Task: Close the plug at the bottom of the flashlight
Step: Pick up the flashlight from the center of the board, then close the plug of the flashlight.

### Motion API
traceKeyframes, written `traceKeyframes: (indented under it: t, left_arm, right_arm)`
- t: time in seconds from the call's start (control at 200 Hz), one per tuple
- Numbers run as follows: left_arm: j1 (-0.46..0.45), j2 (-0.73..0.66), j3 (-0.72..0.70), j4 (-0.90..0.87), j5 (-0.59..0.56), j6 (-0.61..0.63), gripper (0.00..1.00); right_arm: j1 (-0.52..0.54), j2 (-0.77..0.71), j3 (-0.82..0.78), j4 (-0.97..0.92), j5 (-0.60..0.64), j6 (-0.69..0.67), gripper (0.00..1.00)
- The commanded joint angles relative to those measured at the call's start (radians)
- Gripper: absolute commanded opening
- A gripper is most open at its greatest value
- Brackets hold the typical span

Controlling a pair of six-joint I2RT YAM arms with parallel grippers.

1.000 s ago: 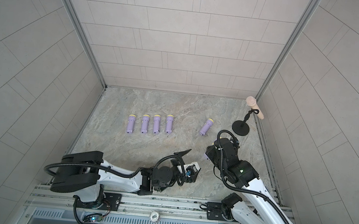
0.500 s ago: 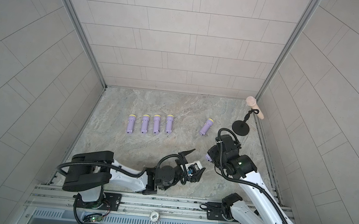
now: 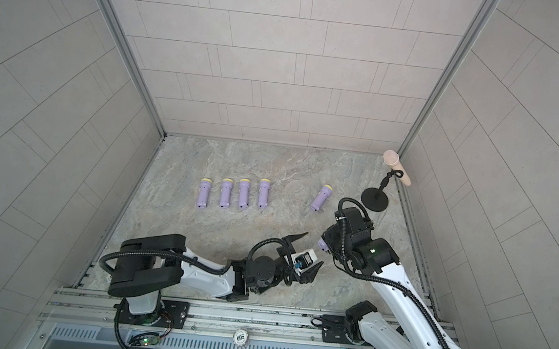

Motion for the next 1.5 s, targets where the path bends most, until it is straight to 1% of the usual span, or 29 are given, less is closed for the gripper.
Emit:
traceKeyframes:
  t: [0.0, 0.235, 0.365, 0.63, 0.78, 0.845, 0.951, 1.371, 1.436, 1.491]
  left_arm:
    - [0.012, 0.011, 0.030, 0.027, 0.024, -0.008, 0.96]
    - [0.028, 0.017, 0.048, 0.007, 0.047, -0.025, 0.94]
    - [0.031, 0.027, 0.058, -0.004, 0.049, -0.022, 0.91]
    - [0.034, 0.035, 0.059, -0.010, 0.050, -0.013, 0.90]
    - [0.033, 0.039, 0.064, -0.013, 0.045, -0.005, 0.86]
    - [0.035, 0.039, 0.067, -0.016, 0.045, -0.002, 0.82]
    - [0.035, 0.042, 0.073, -0.021, 0.051, -0.001, 0.78]
    - [0.035, 0.049, 0.080, -0.035, 0.056, 0.003, 0.70]
    - [0.035, 0.049, 0.081, -0.037, 0.059, 0.004, 0.66]
    - [0.035, 0.050, 0.084, -0.040, 0.059, 0.006, 0.65]
  right_arm:
    - [-0.004, -0.019, -0.002, 0.012, 0.005, 0.005, 0.00]
    - [-0.004, -0.020, -0.005, 0.024, -0.007, -0.001, 0.00]
    - [-0.004, -0.021, -0.011, 0.038, -0.017, -0.006, 0.00]
    - [-0.005, -0.028, -0.009, 0.044, -0.017, -0.013, 0.00]
    - [-0.005, -0.027, -0.010, 0.049, -0.020, -0.015, 0.00]
    - [-0.006, -0.027, -0.014, 0.052, -0.023, -0.015, 0.00]
    - [-0.006, -0.028, -0.017, 0.055, -0.028, -0.014, 0.00]
    - [-0.007, -0.034, -0.022, 0.071, -0.035, -0.020, 0.00]
    - [-0.007, -0.034, -0.023, 0.072, -0.035, -0.018, 0.00]
    - [-0.007, -0.033, -0.025, 0.073, -0.036, -0.017, 0.00]
